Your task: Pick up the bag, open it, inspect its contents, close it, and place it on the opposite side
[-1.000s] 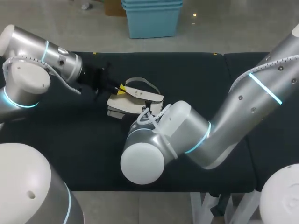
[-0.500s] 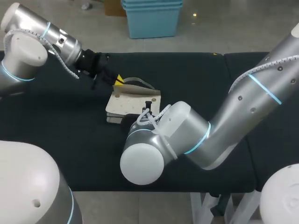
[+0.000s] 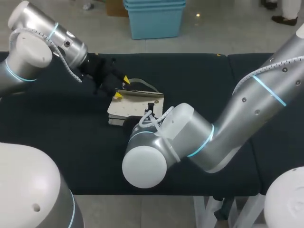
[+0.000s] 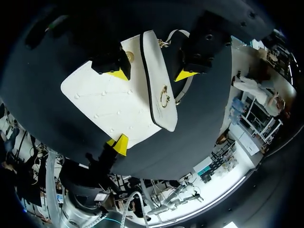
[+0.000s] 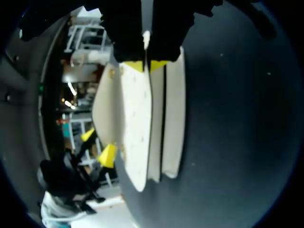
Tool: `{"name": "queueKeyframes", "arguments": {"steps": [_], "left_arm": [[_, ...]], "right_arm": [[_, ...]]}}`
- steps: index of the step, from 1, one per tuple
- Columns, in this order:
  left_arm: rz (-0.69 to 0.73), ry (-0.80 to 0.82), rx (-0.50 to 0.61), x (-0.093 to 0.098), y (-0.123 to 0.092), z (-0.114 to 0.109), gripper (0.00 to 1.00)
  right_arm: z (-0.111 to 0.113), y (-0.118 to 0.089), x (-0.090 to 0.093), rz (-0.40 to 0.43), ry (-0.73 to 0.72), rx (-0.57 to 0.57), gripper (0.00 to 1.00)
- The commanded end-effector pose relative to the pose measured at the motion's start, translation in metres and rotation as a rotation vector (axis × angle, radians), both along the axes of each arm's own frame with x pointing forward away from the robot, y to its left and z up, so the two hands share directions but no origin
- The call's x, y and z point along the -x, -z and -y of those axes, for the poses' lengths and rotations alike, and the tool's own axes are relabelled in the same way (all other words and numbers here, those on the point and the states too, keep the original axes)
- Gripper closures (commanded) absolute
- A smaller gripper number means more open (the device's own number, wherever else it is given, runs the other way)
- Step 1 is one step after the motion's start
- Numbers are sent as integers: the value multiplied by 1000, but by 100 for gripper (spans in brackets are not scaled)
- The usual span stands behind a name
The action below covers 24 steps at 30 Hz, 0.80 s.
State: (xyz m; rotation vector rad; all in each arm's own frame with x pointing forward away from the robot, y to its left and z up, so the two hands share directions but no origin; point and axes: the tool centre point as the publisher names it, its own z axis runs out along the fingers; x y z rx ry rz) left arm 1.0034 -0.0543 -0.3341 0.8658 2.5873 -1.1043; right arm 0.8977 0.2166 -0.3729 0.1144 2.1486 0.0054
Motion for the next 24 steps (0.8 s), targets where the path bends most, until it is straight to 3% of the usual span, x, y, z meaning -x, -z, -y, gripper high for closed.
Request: {"name": "queueKeyframes", "arguments": {"steps": [1, 10, 24], "left_arm": [[34, -38, -2, 8, 5, 7, 0], [11, -72, -26, -16, 19, 24, 5], [-47, -105, -52, -39, 30, 33, 25]], "right_arm": [[-1, 2, 1, 5, 2, 2, 100], [-1, 2, 1, 5, 2, 2, 100], [-1, 2, 1, 5, 2, 2, 100]]}}
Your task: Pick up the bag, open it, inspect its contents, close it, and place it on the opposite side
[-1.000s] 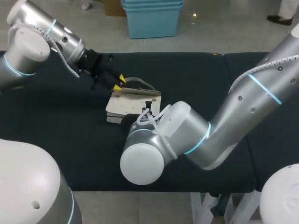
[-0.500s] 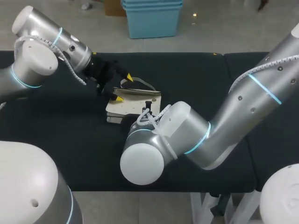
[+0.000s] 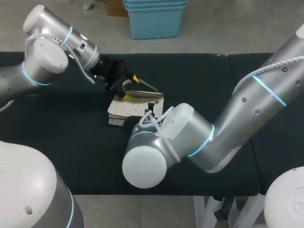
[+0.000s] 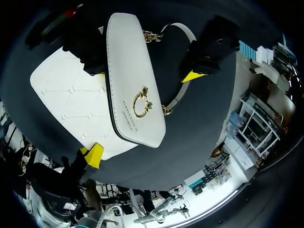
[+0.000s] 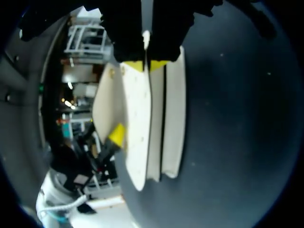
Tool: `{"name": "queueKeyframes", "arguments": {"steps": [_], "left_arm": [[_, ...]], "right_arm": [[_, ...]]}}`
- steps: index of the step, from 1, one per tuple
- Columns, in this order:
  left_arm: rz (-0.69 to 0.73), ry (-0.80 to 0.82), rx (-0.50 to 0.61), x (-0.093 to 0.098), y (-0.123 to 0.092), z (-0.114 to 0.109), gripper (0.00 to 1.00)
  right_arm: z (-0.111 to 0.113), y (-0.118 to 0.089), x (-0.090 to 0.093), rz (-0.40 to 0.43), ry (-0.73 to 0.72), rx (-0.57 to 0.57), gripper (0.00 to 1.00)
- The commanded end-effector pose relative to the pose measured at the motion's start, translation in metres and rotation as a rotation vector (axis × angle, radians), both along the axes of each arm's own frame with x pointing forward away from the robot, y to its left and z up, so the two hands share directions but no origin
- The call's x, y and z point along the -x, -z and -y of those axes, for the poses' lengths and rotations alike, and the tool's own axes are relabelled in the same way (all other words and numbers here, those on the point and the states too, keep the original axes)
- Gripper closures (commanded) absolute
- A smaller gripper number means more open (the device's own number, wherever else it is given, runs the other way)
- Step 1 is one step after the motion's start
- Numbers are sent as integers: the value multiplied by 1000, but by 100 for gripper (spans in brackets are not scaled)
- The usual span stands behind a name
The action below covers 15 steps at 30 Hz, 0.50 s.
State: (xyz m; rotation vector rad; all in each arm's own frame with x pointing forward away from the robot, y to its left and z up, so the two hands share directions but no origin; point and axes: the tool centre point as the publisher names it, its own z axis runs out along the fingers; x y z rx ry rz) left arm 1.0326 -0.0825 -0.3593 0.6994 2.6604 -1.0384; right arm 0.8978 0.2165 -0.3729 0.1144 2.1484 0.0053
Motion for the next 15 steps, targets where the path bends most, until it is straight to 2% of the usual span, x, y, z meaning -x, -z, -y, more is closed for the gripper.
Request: {"name": "queueKeyframes", "arguments": {"steps": [1, 4, 8, 10, 15], "left_arm": [[-18, 17, -8, -10, 5, 5, 26], [-17, 20, -17, -11, 4, 8, 36], [-26, 17, -30, -14, 6, 9, 41], [-30, 14, -36, -15, 8, 10, 51], [-40, 10, -39, -17, 10, 10, 53]], "right_arm": [[-1, 2, 1, 5, 2, 2, 100], [-1, 2, 1, 5, 2, 2, 100], [-1, 2, 1, 5, 2, 2, 100], [-1, 2, 1, 5, 2, 2, 100], [-1, 2, 1, 5, 2, 2, 100]]}}
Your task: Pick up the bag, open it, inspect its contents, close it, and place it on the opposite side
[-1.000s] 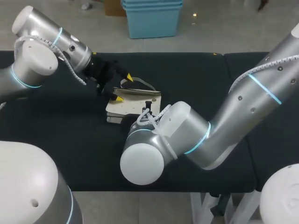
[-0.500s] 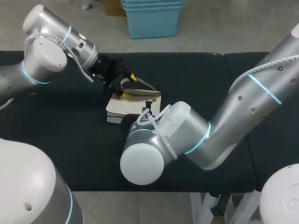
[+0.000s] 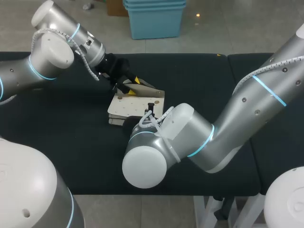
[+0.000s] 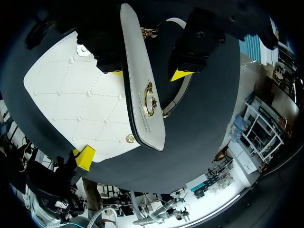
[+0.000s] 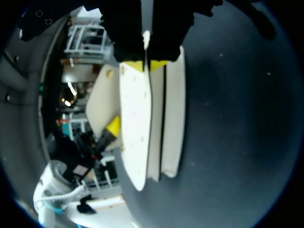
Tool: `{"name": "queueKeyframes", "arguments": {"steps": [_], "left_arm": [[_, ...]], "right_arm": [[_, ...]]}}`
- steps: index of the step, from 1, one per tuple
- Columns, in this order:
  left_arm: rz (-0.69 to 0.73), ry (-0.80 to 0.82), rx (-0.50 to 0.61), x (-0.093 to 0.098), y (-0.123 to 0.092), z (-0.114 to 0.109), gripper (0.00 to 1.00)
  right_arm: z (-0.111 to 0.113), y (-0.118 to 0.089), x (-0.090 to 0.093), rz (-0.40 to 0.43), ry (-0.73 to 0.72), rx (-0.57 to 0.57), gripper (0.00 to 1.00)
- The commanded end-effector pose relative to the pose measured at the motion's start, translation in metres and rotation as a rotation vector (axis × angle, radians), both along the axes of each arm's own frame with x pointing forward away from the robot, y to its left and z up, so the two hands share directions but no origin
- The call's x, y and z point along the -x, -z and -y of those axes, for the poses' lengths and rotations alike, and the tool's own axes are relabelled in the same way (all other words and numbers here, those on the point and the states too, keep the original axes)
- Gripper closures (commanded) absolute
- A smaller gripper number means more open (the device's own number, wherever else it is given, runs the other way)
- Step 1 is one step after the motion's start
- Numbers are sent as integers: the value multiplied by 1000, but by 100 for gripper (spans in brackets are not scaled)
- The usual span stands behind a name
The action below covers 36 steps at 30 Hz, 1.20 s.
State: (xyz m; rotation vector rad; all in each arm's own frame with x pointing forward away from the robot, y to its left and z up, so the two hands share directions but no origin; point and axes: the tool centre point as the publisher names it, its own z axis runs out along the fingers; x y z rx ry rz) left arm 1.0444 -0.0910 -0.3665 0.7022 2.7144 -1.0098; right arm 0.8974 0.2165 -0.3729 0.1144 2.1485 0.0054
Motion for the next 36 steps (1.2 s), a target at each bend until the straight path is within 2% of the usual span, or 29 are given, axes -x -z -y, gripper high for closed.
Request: {"name": "queueKeyframes", "arguments": {"steps": [1, 4, 7, 10, 11, 23, 24, 25, 36], "left_arm": [[-10, 5, -2, -6, 3, 2, 54], [-16, 3, -6, -7, 4, 2, 62], [-19, 1, -10, -7, 5, 3, 65], [-21, -2, -12, -7, 5, 4, 89], [-22, -4, -11, -8, 5, 4, 100], [-38, -9, -4, -9, 5, 2, 100], [-39, -10, -2, -8, 5, 2, 100], [-40, -11, -2, -8, 4, 2, 100], [-85, -40, 22, -12, -9, 1, 100]], "right_arm": [[-1, 2, 1, 5, 2, 2, 100], [-1, 2, 1, 5, 2, 2, 100], [-1, 2, 1, 5, 2, 2, 100], [-1, 2, 1, 5, 2, 2, 100], [-1, 2, 1, 5, 2, 2, 100], [-1, -1, 1, 1, 10, -7, 100], [-1, -3, 2, -1, 12, -10, 80], [0, -6, 3, -3, 16, -17, 0], [9, -48, 22, -31, 23, -20, 0]]}}
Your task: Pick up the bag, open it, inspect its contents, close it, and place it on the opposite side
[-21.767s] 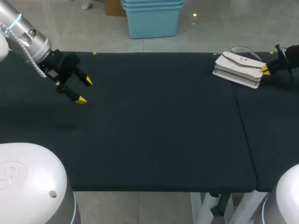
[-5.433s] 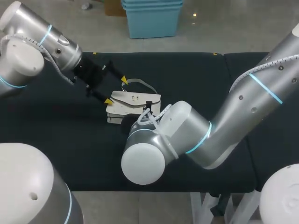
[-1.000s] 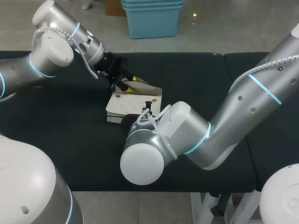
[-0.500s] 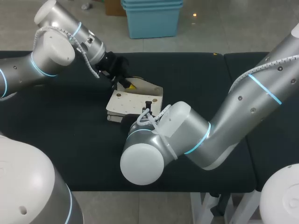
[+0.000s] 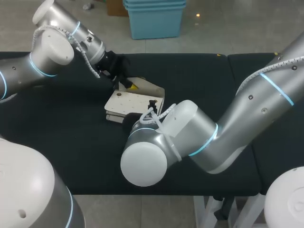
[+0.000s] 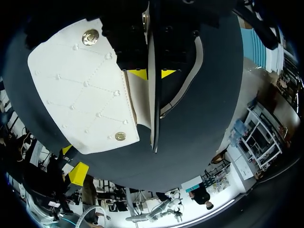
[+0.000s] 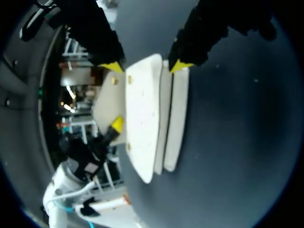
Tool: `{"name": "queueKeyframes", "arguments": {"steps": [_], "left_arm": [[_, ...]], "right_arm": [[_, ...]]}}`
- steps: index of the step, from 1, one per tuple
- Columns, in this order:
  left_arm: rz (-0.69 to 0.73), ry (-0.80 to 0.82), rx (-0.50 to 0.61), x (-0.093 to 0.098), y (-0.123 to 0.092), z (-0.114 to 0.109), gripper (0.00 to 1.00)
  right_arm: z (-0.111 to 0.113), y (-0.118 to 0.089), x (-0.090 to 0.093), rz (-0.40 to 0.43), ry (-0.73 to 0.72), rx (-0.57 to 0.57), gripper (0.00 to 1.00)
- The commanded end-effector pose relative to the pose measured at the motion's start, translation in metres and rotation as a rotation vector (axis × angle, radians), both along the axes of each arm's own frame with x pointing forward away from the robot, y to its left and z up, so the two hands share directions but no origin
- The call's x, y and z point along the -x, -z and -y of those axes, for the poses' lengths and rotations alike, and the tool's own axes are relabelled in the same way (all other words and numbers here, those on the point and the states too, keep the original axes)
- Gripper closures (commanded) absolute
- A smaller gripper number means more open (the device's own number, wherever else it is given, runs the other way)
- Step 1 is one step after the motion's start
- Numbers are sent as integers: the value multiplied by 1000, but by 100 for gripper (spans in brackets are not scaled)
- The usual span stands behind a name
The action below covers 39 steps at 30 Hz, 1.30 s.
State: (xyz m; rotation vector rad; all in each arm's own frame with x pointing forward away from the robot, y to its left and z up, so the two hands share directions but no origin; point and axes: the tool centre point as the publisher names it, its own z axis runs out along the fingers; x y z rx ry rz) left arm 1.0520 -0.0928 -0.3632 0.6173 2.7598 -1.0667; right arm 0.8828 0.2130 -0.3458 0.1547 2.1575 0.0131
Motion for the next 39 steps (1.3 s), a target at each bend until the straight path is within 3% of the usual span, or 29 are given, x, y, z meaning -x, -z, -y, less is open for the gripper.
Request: {"name": "queueKeyframes", "arguments": {"steps": [1, 6, 7, 8, 10, 16, 19, 29, 39], "left_arm": [[-24, -1, 6, -5, -8, -1, 100], [-55, -5, 23, -8, -29, -4, 100], [-55, -5, 23, -8, -29, -4, 100], [-55, -5, 23, -8, -29, -4, 100], [-55, -5, 23, -8, -29, -4, 100], [-55, -5, 23, -8, -29, -4, 100], [-55, -5, 23, -8, -29, -4, 100], [-40, -63, 6, -4, -27, 0, 100], [24, -149, -26, 8, -75, 8, 100]], "right_arm": [[7, -25, 8, -23, -2, -3, 0], [10, -43, 10, -21, 9, -18, 0], [10, -46, 9, -19, 11, -17, 10], [11, -49, 9, -19, 14, -18, 55], [14, -54, 7, -21, 27, -26, 100], [27, -73, -4, -72, 74, -81, 100], [37, -83, -15, -166, 42, -109, 100], [37, -83, -15, -166, 42, -109, 100], [26, -107, -28, -184, -32, -98, 100]]}}
